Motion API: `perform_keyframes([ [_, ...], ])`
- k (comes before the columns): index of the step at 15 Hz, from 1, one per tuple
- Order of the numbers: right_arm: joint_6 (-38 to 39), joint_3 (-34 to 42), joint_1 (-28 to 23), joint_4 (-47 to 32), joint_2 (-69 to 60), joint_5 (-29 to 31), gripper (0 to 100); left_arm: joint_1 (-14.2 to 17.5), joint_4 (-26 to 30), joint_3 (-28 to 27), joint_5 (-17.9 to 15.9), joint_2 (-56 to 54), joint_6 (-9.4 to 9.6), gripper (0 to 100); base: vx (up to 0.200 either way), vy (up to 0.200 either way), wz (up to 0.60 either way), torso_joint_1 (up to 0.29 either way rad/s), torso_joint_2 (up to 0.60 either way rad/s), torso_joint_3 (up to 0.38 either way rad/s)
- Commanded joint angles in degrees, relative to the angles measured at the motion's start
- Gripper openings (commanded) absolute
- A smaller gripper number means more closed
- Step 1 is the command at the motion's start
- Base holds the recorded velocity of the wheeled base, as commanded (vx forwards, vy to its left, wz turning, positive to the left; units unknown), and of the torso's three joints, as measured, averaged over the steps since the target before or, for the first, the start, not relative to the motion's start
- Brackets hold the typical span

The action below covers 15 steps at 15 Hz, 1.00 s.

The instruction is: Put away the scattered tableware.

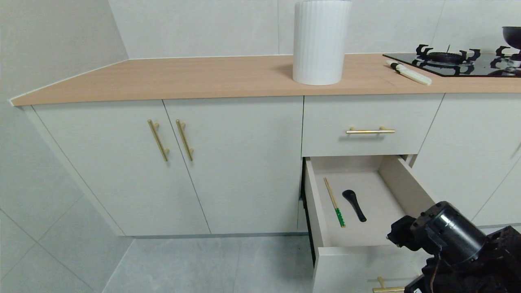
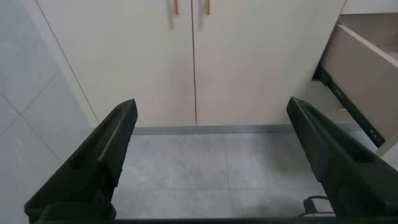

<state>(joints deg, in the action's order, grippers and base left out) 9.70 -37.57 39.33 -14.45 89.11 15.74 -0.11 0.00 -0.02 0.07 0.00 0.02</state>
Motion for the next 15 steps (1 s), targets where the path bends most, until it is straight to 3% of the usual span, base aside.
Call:
perform_keyframes([
  [1, 0.05, 0.48, 0.4, 0.03, 3.0, 0.17, 100, 0.02, -0.09, 0.02, 0.01, 0.0, -0.02, 100, 0.0, 0.0, 0.0, 0.0, 0.0, 0.0],
  [11, 0.93, -3.65, -6.02, 0.56, 8.8, 0.35, 100, 0.02, -0.09, 0.02, 0.01, 0.0, -0.02, 100, 0.0, 0.0, 0.0, 0.0, 0.0, 0.0],
  [15, 5.5, -7.52, -8.39, 0.56, 11.61, 0.43, 100, 0.02, -0.09, 0.02, 0.01, 0.0, 0.06, 100, 0.0, 0.0, 0.0, 0.0, 0.0, 0.0],
])
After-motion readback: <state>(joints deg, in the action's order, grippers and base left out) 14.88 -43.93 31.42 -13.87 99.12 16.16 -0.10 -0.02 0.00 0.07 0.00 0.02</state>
